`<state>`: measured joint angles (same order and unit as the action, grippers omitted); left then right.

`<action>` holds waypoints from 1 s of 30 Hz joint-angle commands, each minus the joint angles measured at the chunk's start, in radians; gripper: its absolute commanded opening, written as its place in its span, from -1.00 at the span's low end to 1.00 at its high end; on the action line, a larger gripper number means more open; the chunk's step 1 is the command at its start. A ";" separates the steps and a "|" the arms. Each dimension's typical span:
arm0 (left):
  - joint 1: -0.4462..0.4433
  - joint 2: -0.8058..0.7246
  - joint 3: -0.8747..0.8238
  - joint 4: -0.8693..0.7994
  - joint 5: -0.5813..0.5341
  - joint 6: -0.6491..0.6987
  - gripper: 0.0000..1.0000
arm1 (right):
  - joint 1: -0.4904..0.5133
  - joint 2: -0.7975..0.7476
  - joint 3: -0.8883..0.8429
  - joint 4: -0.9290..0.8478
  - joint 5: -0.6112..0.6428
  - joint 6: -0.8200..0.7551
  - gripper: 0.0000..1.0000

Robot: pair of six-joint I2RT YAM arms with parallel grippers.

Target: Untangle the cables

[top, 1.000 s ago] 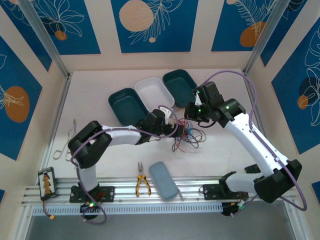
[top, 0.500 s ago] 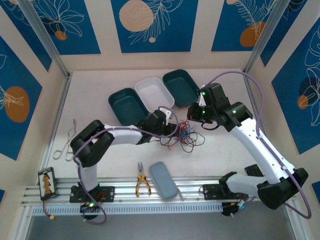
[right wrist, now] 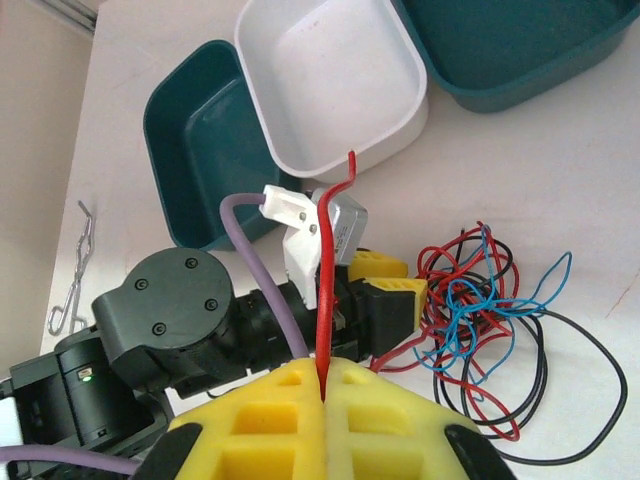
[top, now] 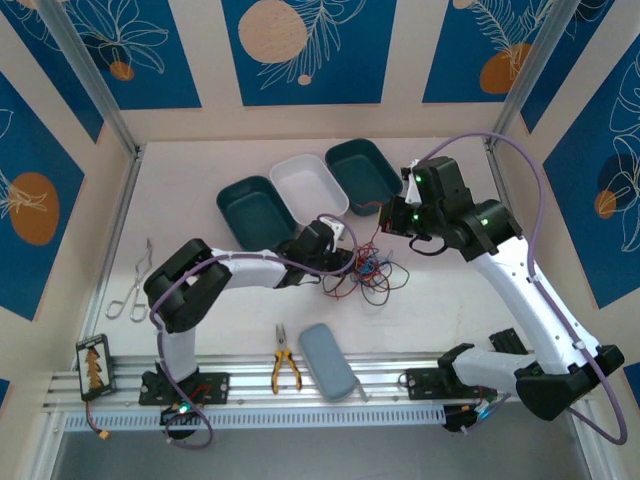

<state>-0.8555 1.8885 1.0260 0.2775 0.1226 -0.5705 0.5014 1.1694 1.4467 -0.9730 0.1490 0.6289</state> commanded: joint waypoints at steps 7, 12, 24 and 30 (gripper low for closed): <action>-0.007 0.020 0.021 -0.033 -0.014 -0.001 -0.41 | -0.013 0.007 0.181 -0.051 -0.006 -0.078 -1.00; -0.007 0.023 0.020 -0.037 -0.018 0.001 -0.42 | -0.021 0.008 0.251 -0.073 0.020 -0.107 -1.00; -0.004 -0.021 0.009 -0.033 -0.007 -0.004 -0.24 | -0.040 0.023 0.267 -0.071 0.019 -0.124 -1.00; 0.002 -0.140 -0.039 -0.034 -0.079 -0.030 0.16 | -0.044 0.050 0.220 -0.078 -0.001 -0.112 -1.00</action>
<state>-0.8551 1.8397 1.0061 0.2455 0.0963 -0.5819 0.4622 1.2083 1.6970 -1.0481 0.1749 0.5240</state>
